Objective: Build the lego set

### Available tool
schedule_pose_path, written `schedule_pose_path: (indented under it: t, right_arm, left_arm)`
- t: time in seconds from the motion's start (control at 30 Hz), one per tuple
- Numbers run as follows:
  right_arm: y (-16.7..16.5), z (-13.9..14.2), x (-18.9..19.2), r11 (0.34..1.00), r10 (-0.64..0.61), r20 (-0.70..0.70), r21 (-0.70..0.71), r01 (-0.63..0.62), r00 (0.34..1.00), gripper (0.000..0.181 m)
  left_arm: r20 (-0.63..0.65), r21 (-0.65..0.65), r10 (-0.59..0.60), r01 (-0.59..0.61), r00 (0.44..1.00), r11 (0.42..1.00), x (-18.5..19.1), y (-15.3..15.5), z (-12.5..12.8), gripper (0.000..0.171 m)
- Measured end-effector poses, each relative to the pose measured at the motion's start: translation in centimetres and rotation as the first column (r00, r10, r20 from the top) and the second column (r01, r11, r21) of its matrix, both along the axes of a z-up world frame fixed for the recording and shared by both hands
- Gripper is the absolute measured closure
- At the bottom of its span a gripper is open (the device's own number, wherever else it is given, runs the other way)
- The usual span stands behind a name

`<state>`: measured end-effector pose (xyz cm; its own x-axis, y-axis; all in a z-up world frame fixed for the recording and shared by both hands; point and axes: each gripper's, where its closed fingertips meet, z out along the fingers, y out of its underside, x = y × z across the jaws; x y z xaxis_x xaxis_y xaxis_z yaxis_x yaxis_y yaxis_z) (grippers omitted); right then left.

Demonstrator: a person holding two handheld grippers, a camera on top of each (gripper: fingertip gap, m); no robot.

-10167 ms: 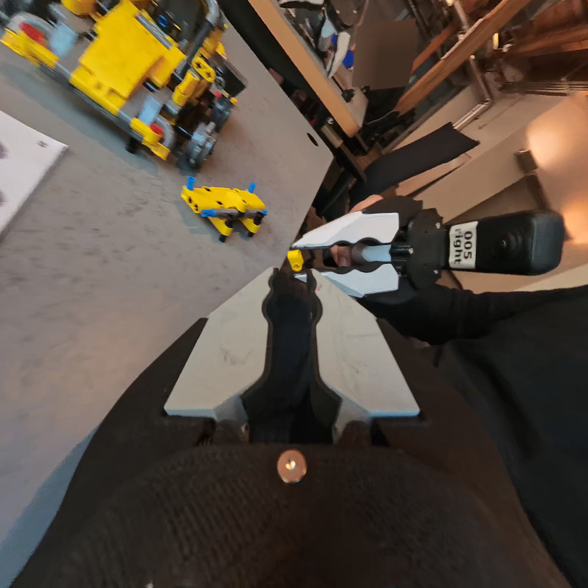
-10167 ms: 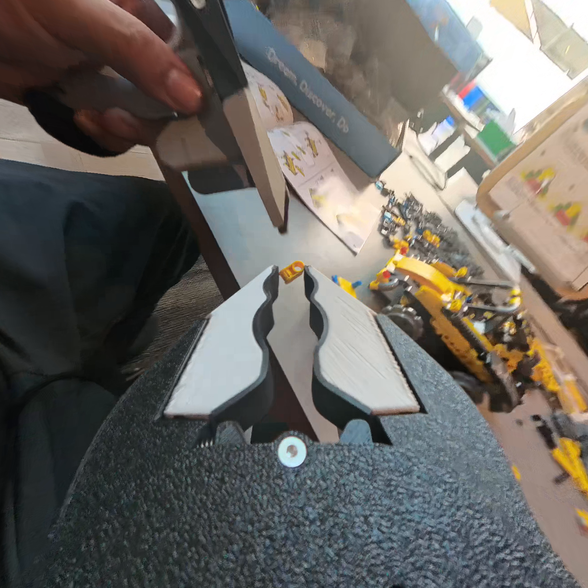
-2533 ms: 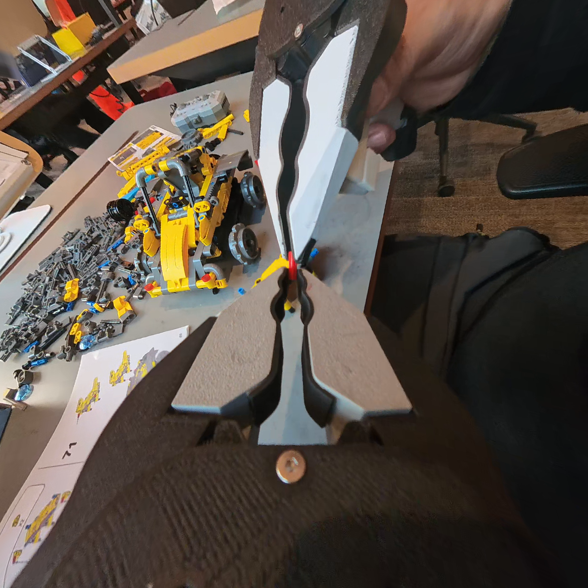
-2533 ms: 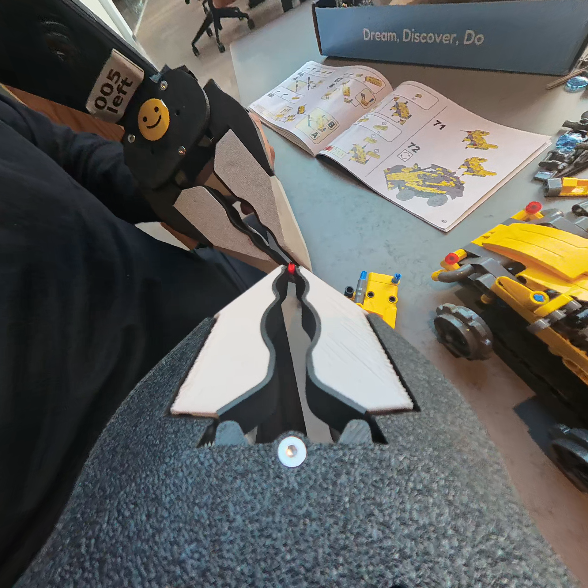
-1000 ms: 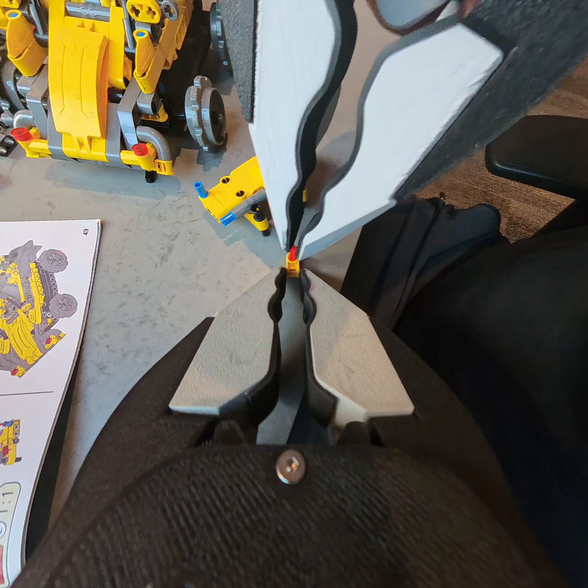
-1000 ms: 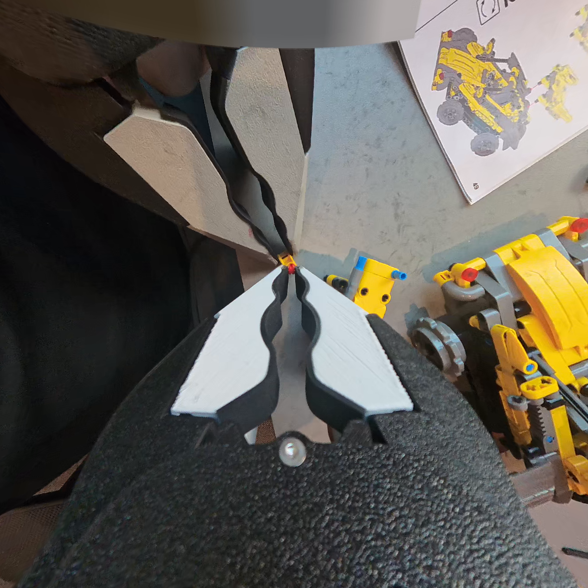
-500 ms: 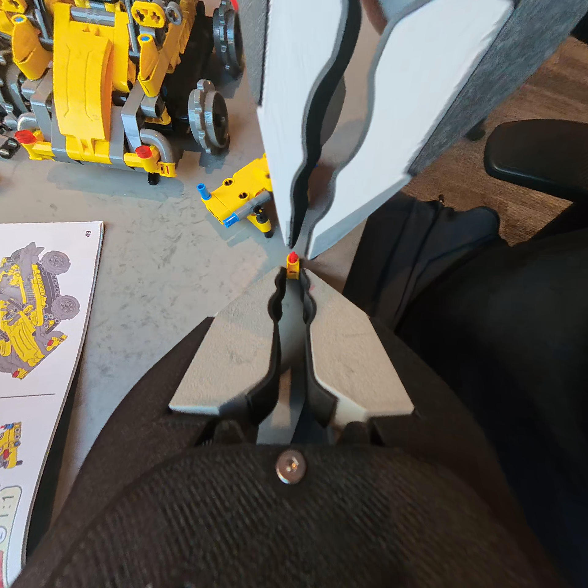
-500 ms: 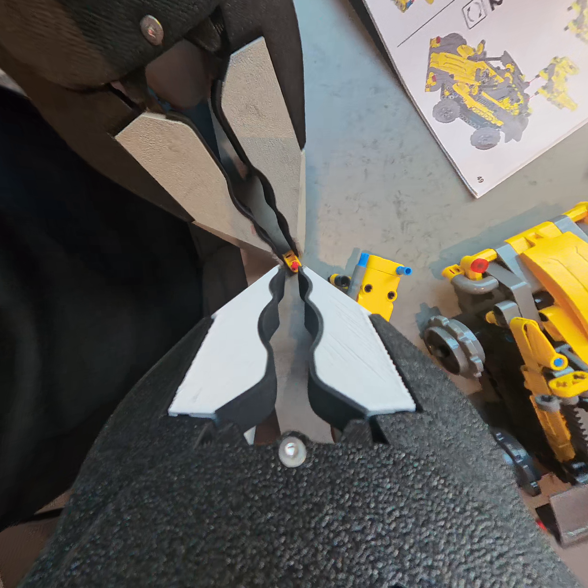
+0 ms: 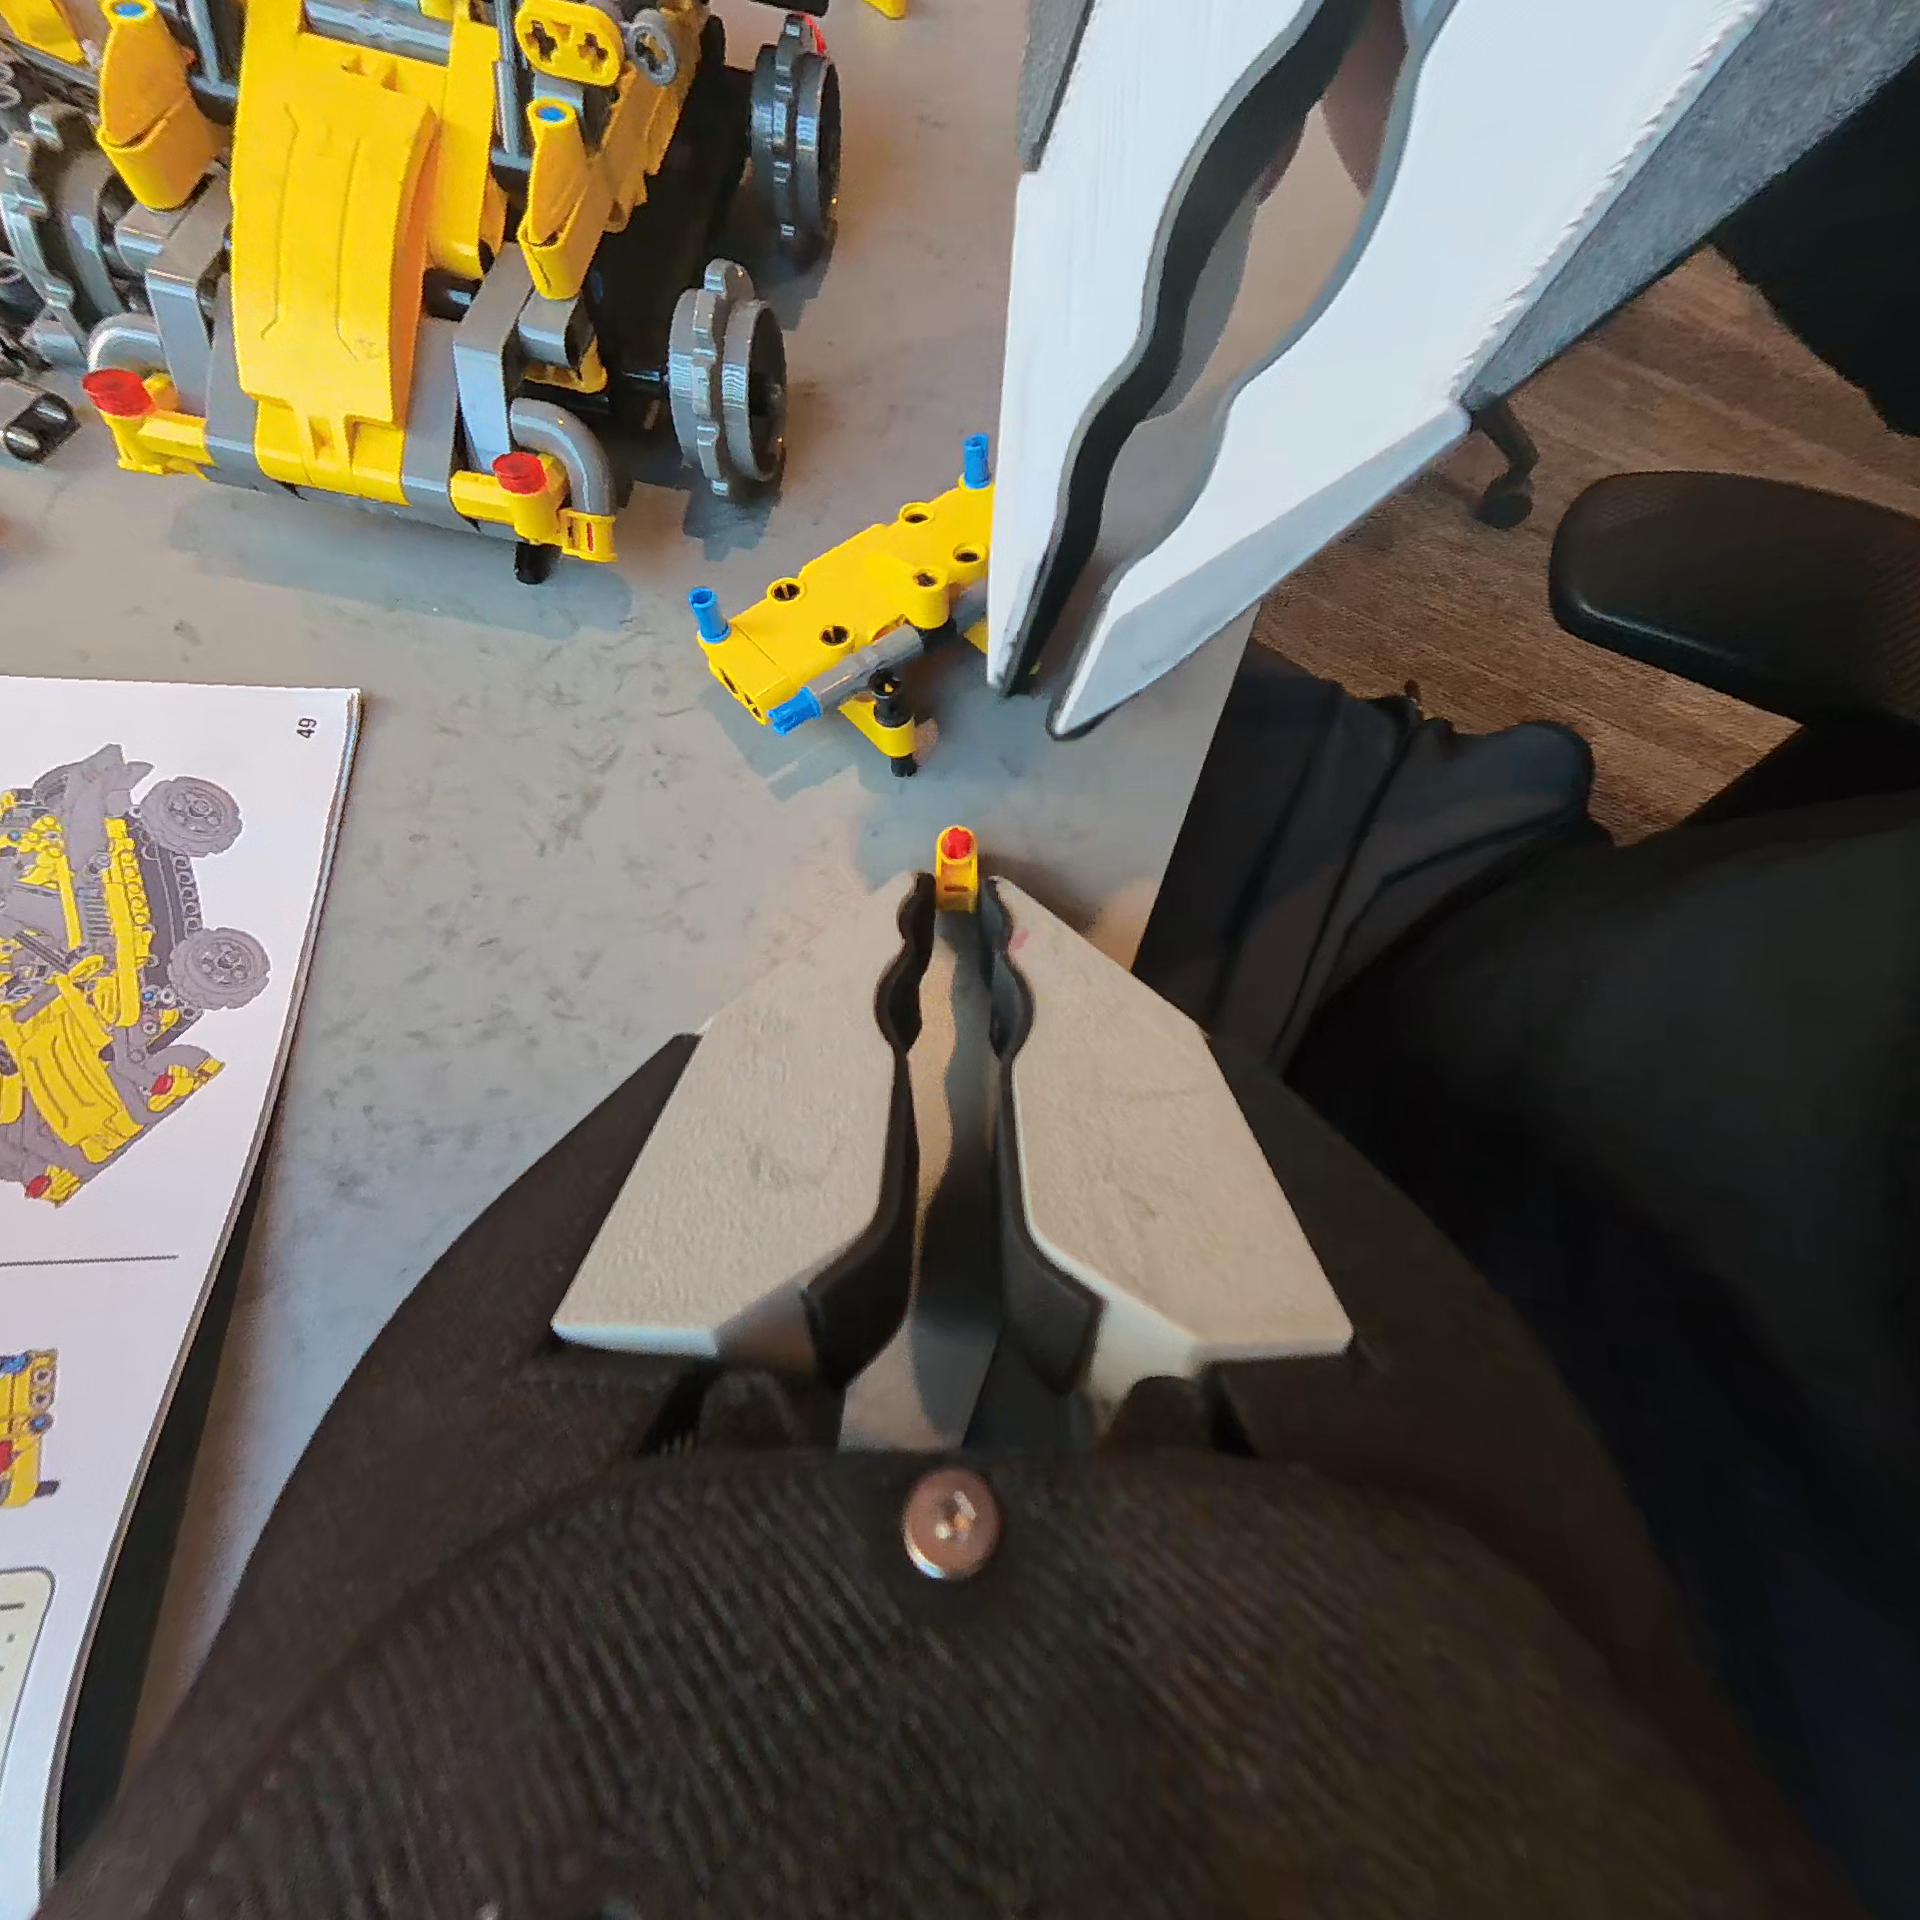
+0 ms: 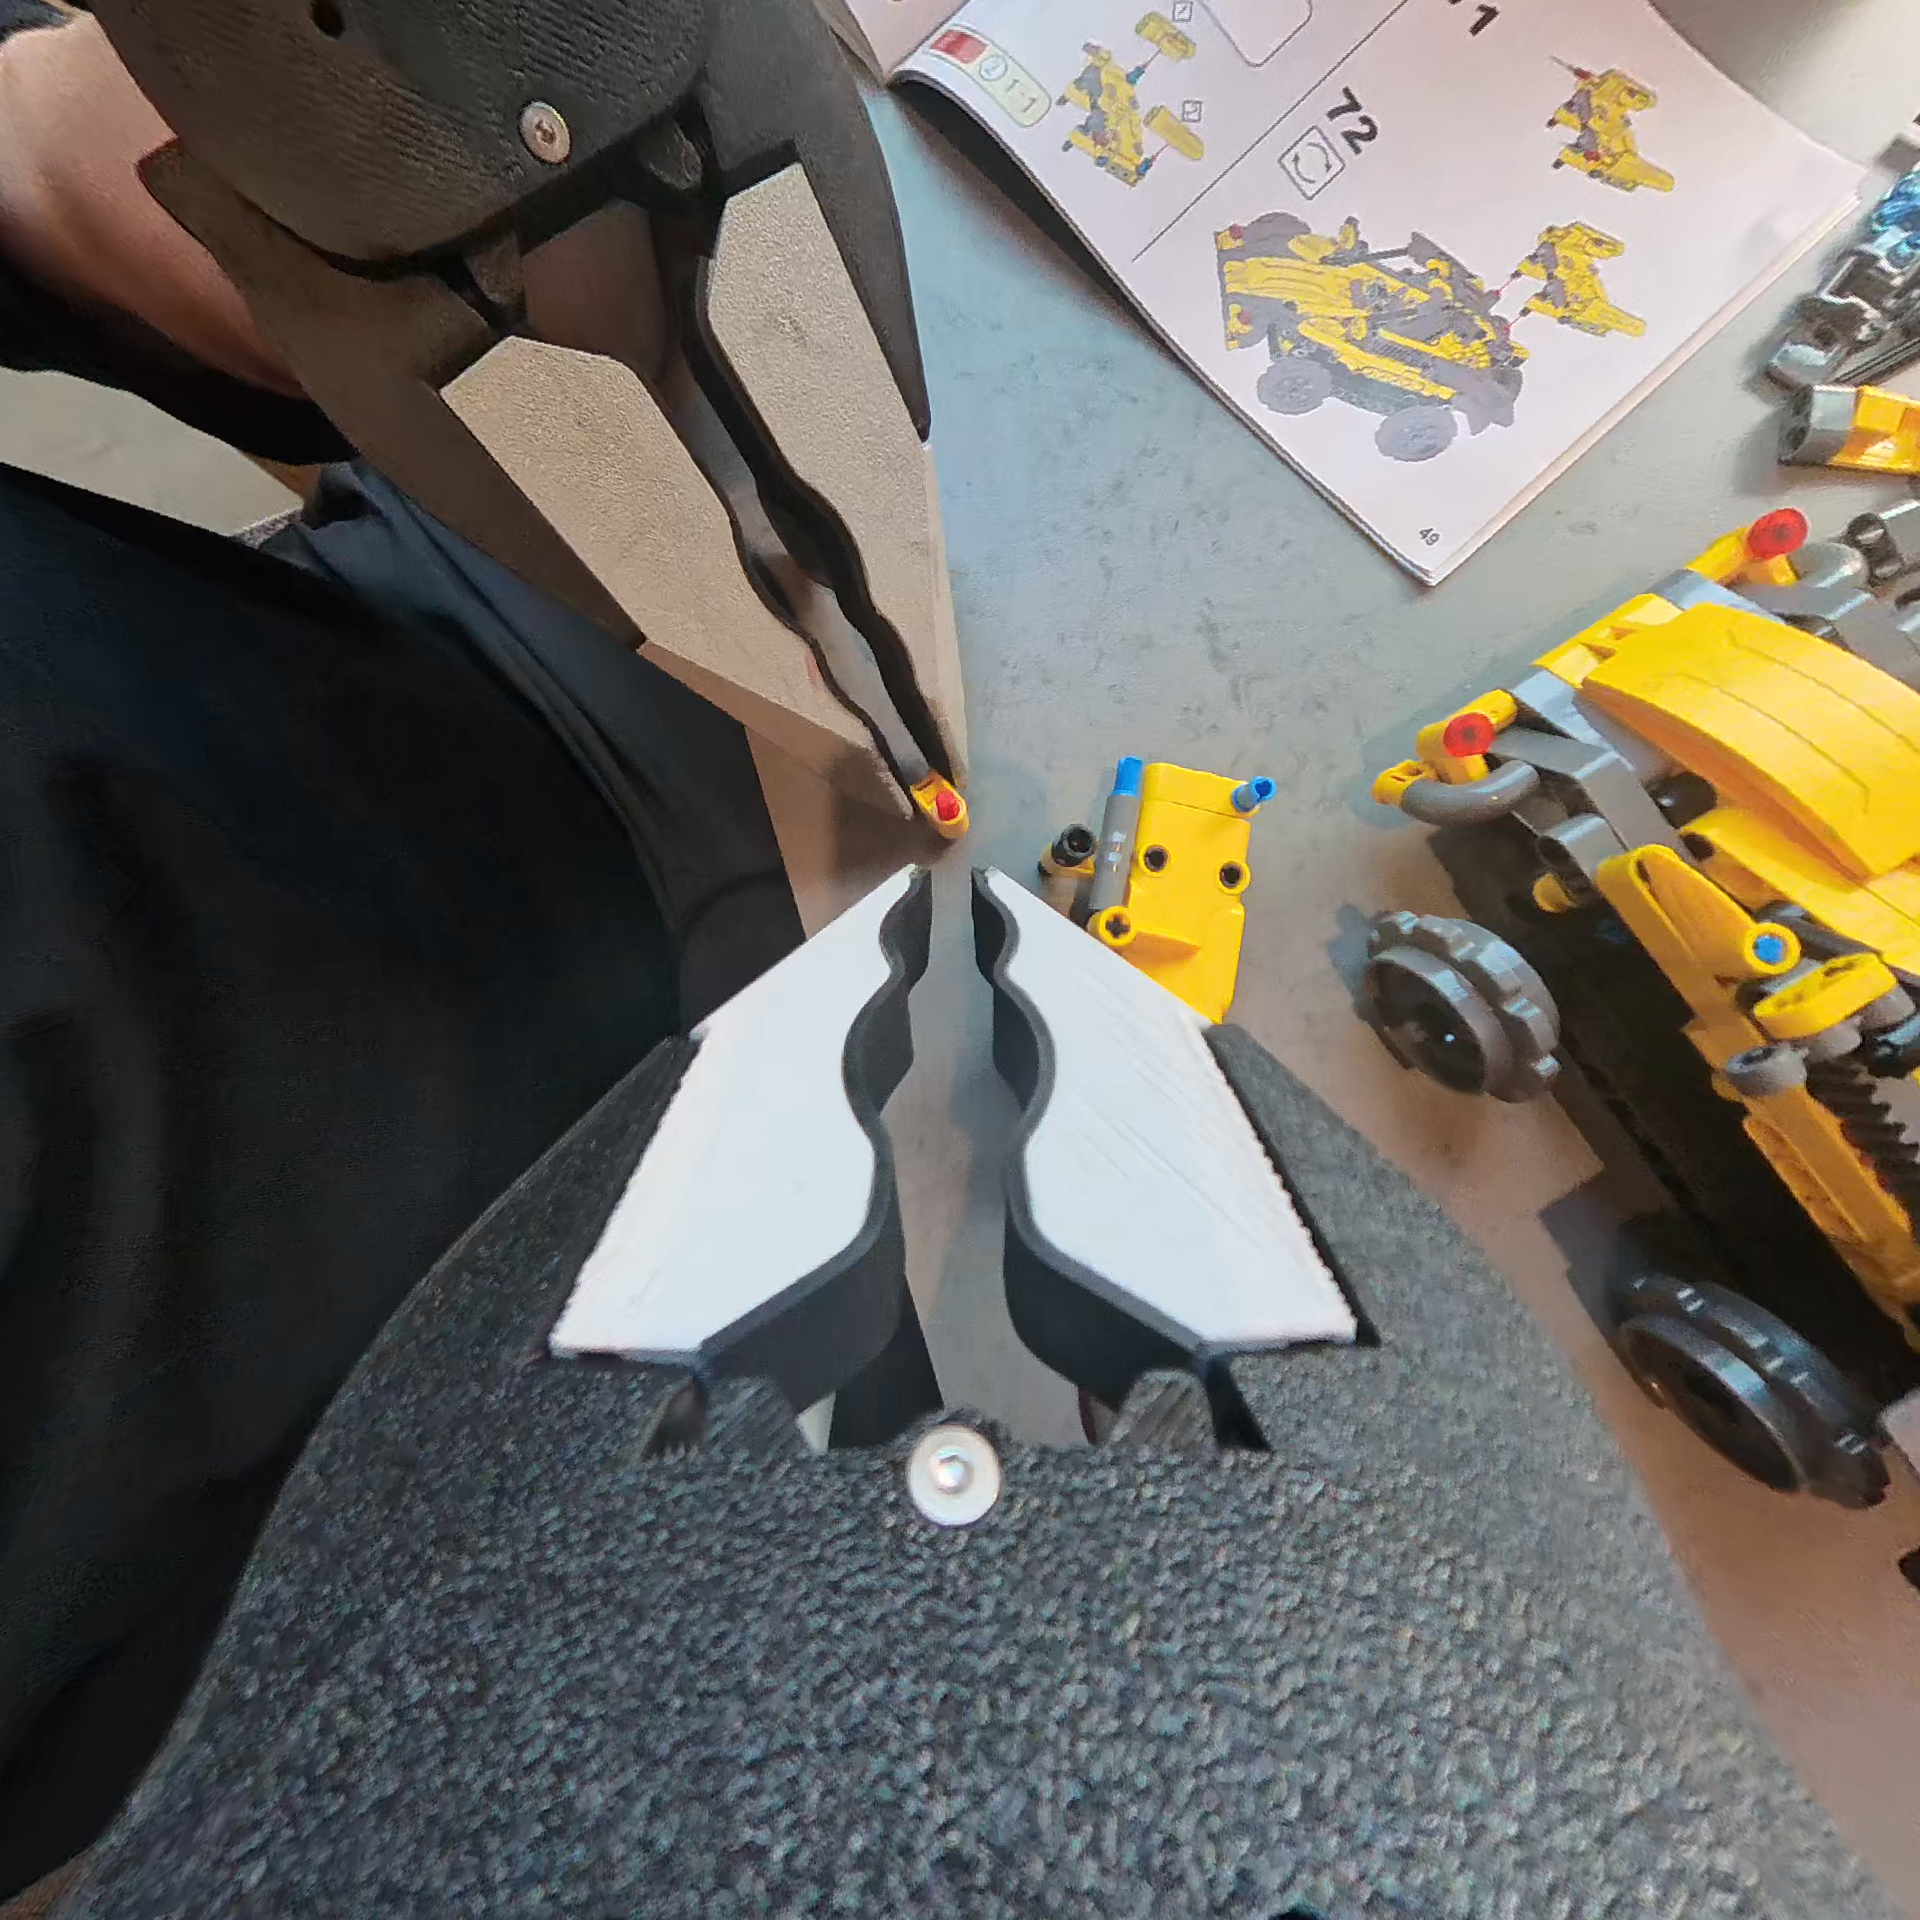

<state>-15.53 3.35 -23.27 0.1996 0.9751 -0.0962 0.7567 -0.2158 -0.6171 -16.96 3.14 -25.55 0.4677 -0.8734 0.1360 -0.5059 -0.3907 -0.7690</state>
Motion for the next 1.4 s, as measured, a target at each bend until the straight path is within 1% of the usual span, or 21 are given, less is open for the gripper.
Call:
schedule_pose_path:
  t: [0.1,0.2,0.33,0.47,0.53,0.6,0.63,0.77,0.9,1.1,1.2,1.4]
  right_arm:
    - [0.3,0.7,0.1,0.999,-0.014,-0.041,0.036,0.016,0.999,0.174]
    - [0.6,2.1,0.1,0.996,-0.030,-0.144,0.079,0.042,0.989,0.174]
    - [1.4,4.0,0.7,0.991,-0.059,-0.279,0.100,0.090,0.958,0.178]
    - [2.2,4.5,1.3,0.989,-0.086,-0.319,0.088,0.120,0.944,0.180]
    - [2.0,4.4,1.0,0.993,-0.078,-0.334,0.055,0.102,0.939,0.179]
    - [1.2,4.0,0.4,0.998,-0.050,-0.324,0.020,0.059,0.945,0.177]
    - [0.9,3.6,0.2,0.999,-0.033,-0.305,0.024,0.042,0.952,0.176]
    - [0.1,1.8,-0.5,0.997,0.029,-0.185,0.076,-0.015,0.982,0.173]
    - [-0.4,1.0,-1.2,0.989,0.085,-0.115,0.131,-0.070,0.990,0.173]
    - [-0.8,-0.4,-1.5,0.991,0.093,-0.079,0.102,-0.085,0.993,0.167]
    - [-0.5,-0.9,-1.2,0.989,0.079,-0.043,0.130,-0.073,0.996,0.166]
    - [-0.5,-1.0,-0.9,0.989,0.064,-0.042,0.134,-0.058,0.997,0.167]
  left_arm:
    - [-0.004,0.018,-0.001,0.001,1.000,1.000,0.0,0.0,0.0,0.167]
    - [-0.007,0.024,0.002,-0.002,1.000,1.000,0.0,0.0,0.0,0.167]
    - [-0.004,0.019,0.003,-0.003,1.000,1.000,0.0,0.0,0.0,0.167]
    - [0.002,-0.005,0.004,-0.004,1.000,1.000,0.0,0.0,0.0,0.167]
    - [0.002,-0.019,0.003,-0.003,1.000,1.000,0.0,0.0,0.0,0.167]
    - [0.000,-0.020,0.001,-0.001,1.000,1.000,0.0,0.0,0.0,0.167]
    - [-0.003,-0.018,-0.002,0.002,1.000,1.000,0.0,0.0,0.0,0.167]
    - [-0.026,-0.002,-0.043,0.043,0.999,0.999,0.2,-0.4,-0.2,0.167]
    - [-0.039,-0.004,-0.070,0.070,0.997,0.998,0.3,-0.6,-0.3,0.167]
    - [-0.027,-0.053,-0.087,0.085,0.996,0.995,0.4,-0.6,-0.2,0.167]
    - [-0.034,-0.046,-0.090,0.089,0.995,0.995,0.5,-0.5,-0.3,0.167]
    - [-0.048,-0.036,-0.114,0.112,0.992,0.993,0.6,-0.7,-0.3,0.167]
